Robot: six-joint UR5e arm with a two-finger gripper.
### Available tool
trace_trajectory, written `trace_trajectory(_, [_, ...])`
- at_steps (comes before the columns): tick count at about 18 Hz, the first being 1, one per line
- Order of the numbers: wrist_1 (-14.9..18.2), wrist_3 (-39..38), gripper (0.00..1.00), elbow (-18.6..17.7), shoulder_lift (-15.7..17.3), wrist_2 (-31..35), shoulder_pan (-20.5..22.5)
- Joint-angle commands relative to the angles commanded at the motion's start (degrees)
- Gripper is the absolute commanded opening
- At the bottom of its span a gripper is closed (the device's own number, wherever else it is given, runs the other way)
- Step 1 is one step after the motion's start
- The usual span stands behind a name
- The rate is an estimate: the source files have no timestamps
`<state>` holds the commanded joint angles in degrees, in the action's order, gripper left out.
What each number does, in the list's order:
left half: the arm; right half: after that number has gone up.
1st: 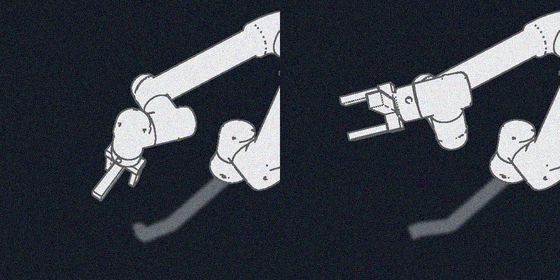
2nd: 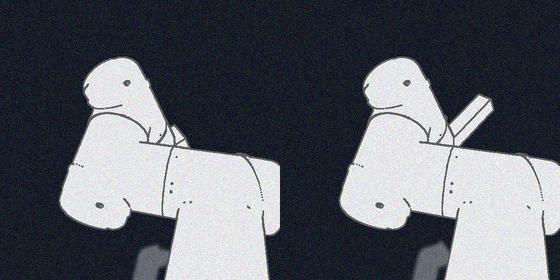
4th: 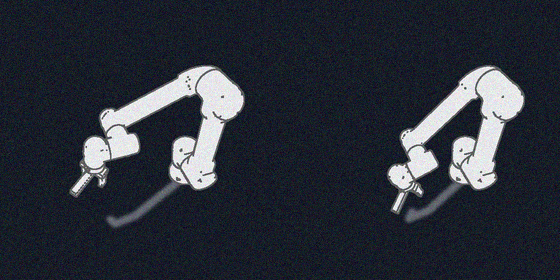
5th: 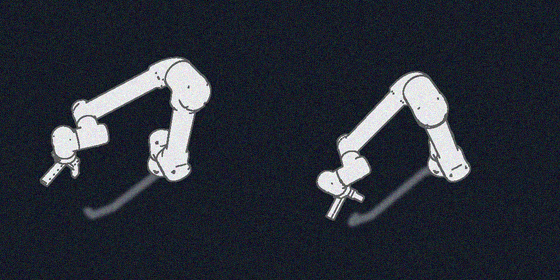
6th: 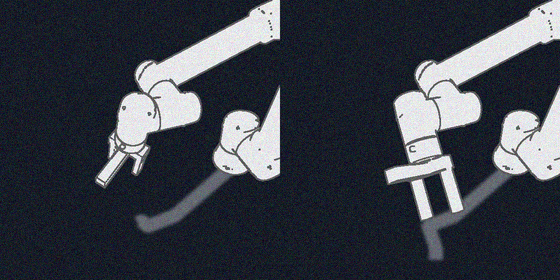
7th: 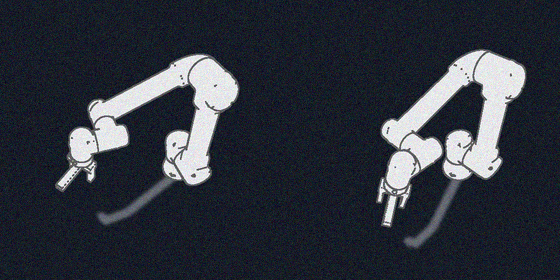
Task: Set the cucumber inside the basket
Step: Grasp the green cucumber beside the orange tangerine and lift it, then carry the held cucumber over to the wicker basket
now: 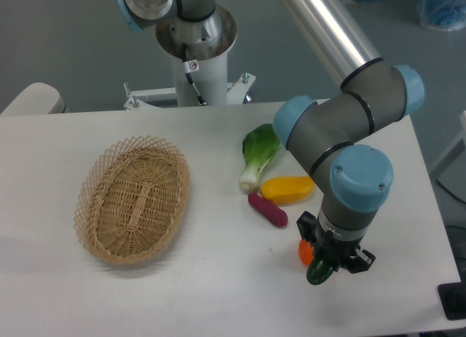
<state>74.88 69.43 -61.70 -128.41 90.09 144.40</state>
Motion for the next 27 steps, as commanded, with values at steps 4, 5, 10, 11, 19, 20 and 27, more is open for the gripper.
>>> trace_trajectory(4, [0.00, -0.44, 0.33, -0.79, 0.53, 0.00, -0.70])
trace_trajectory(5, [0.00, -0.79, 0.33, -0.88, 0.53, 0.00, -0.96])
trace_trajectory(10, [-0.09, -1.05, 0.33, -2.45, 1.40, 0.18, -2.72])
trace_trajectory(11, [-0.17, -1.32, 0.33, -3.42, 1.93, -0.17, -2.81])
trace_trajectory(19, [-2.99, -7.21, 0.31, -11.67, 6.85, -0.53, -7.11])
trace_trajectory(20, [-2.99, -7.21, 0.31, -13.26, 7.99, -0.61, -7.90])
trace_trajectory(27, [-3.08, -7.21, 0.32, -24.33, 15.55, -0.53, -15.64])
